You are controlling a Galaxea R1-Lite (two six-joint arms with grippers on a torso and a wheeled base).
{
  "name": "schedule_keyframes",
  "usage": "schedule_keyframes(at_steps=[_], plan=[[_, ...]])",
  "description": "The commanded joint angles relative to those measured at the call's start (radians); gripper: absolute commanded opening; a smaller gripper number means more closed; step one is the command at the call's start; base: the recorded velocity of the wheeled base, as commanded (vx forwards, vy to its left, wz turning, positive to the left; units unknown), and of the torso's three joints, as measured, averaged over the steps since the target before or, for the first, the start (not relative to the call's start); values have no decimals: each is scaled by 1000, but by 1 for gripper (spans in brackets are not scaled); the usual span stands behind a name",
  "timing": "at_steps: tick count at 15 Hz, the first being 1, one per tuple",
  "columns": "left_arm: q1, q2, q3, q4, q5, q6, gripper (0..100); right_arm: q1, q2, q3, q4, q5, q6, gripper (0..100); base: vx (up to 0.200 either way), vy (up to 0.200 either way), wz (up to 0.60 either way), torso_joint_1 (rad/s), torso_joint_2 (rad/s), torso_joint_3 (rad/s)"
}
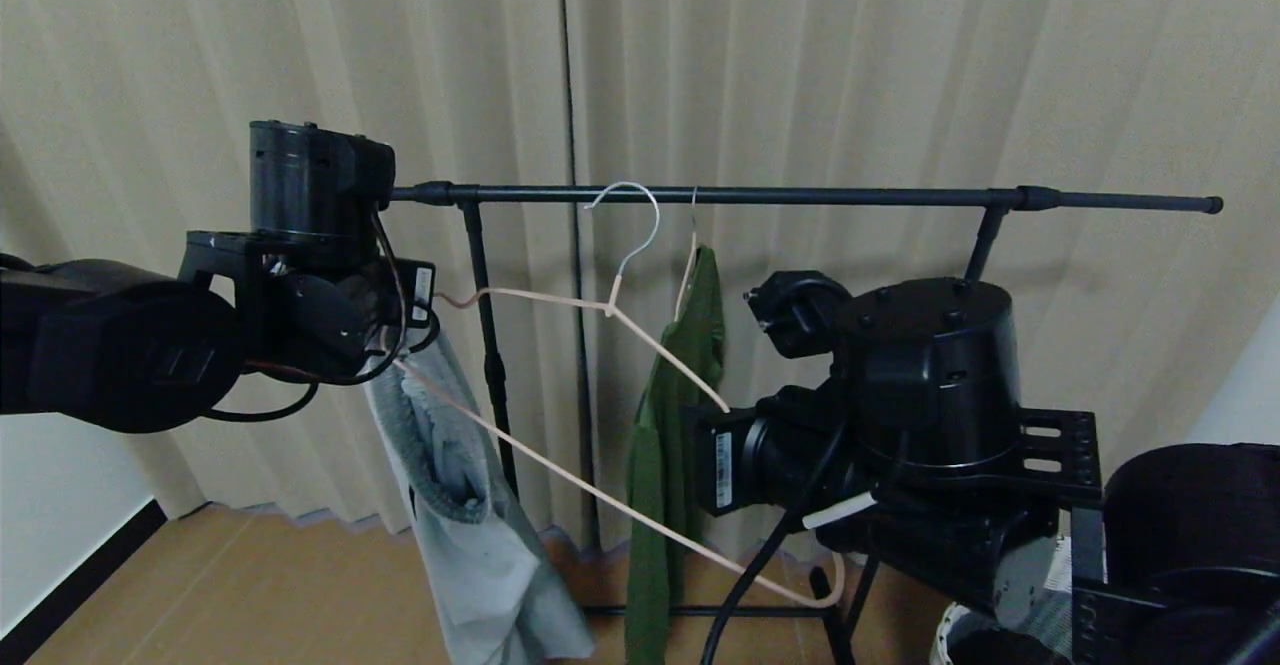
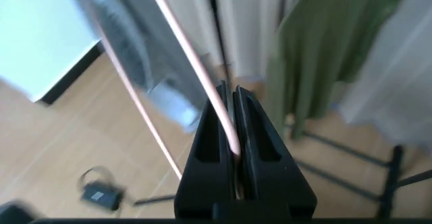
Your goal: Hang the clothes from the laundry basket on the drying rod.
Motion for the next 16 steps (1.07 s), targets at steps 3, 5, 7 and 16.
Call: schedule_keyframes(at_steps=[3, 5, 7, 16], plan=[[-1, -3, 13, 3, 8, 16, 0, -46, 125, -115, -3, -55, -37, 0, 0, 0, 0, 0, 0, 0], [-13, -3, 17, 1, 15, 22, 0, -47, 161, -159, -2, -61, -35, 0, 0, 0, 0, 0, 0, 0], [-38, 2, 13, -3, 55, 20, 0, -44, 209, -213, -8, -69, -37, 0, 0, 0, 0, 0, 0, 0], [-16, 11, 0, 0, 57, 23, 0, -58, 151, -136, 6, -93, -64, 0, 0, 0, 0, 0, 0, 0]])
